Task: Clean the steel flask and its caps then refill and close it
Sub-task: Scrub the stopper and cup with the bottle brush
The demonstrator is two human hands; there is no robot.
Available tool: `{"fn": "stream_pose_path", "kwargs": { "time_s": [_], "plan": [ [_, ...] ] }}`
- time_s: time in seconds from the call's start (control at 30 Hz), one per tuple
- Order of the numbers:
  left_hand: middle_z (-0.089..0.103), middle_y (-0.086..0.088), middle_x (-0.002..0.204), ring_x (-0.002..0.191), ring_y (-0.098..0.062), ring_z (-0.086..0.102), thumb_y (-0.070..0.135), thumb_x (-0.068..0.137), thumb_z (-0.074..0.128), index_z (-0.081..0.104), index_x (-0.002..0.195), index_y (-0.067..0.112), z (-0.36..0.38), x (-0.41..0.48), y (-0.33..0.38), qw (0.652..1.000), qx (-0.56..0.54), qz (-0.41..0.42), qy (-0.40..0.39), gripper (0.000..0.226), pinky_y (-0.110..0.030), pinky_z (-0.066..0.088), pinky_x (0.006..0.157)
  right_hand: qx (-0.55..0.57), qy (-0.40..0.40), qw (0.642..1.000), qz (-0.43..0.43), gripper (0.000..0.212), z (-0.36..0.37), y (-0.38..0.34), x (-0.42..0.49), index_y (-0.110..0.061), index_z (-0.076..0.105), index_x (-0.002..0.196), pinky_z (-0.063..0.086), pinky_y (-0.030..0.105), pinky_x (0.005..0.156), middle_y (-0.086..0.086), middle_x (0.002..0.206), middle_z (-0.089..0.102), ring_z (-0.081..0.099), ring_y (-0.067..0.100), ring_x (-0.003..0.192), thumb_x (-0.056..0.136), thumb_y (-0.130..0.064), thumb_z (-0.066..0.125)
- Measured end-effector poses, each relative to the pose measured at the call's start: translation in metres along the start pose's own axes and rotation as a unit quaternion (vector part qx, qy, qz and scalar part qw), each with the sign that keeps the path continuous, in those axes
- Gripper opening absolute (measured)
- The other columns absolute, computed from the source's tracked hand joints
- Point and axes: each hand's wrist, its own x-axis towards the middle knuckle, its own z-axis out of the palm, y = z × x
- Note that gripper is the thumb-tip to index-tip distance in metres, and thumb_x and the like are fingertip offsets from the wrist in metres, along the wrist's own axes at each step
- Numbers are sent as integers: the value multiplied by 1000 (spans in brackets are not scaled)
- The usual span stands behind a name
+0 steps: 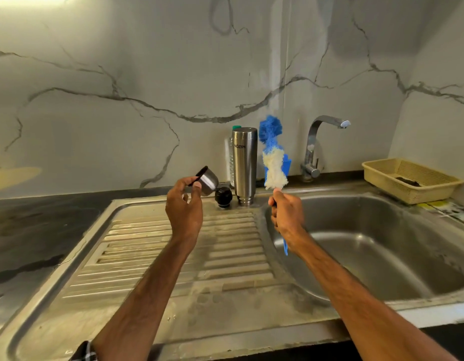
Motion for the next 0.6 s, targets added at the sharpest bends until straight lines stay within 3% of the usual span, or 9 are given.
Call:
{"fn": "stream_pose_path", "kwargs": {
  "time_s": [0.07,0.13,0.2,0.33,0.43,0.6],
  "plan": [
    [69,-12,118,109,-33,65,20,101,57,68,109,22,-2,4,-1,988,-92,-125,-9,14,-38,50,81,-17,6,1000,-19,44,-4,3,4,-12,58,68,27,19,38,-5,48,42,34,6,40,106,-31,45],
    [63,-20,125,110,-36,66,23,105,51,61,110,22,-7,5,4,925,-241,-292,-39,11,-44,53,85,-23,10,999,-22,45,-9,5,7,-13,59,68,28,19,39,-5,48,43,36,5,40,105,-33,45],
    [59,-29,127,112,-45,66,25,106,50,55,116,19,-12,4,7,856,-352,-372,-69,12,-55,54,95,-22,12,1000,-9,43,-11,8,9,-13,60,71,29,19,39,-7,48,43,36,5,40,105,-34,44],
    [53,-36,130,113,-51,64,26,104,56,49,130,12,-8,7,11,811,-424,-396,-80,30,-59,55,94,1,10,1000,12,40,-10,10,8,-13,60,73,29,17,37,-9,48,43,36,4,39,105,-32,45],
    [53,-31,128,113,-49,62,26,100,63,51,127,6,-7,16,16,788,-441,-425,-65,35,-55,56,95,0,2,1000,1,41,-7,10,7,-13,60,73,30,19,41,-10,48,44,37,4,40,106,-31,44],
    [51,-16,120,121,-44,54,24,102,61,54,114,2,-11,47,9,821,-389,-418,-10,27,-55,55,96,-10,-1,1000,-14,41,-4,14,8,-13,60,71,33,24,51,-4,54,48,41,8,49,106,-29,45]
  ]
}}
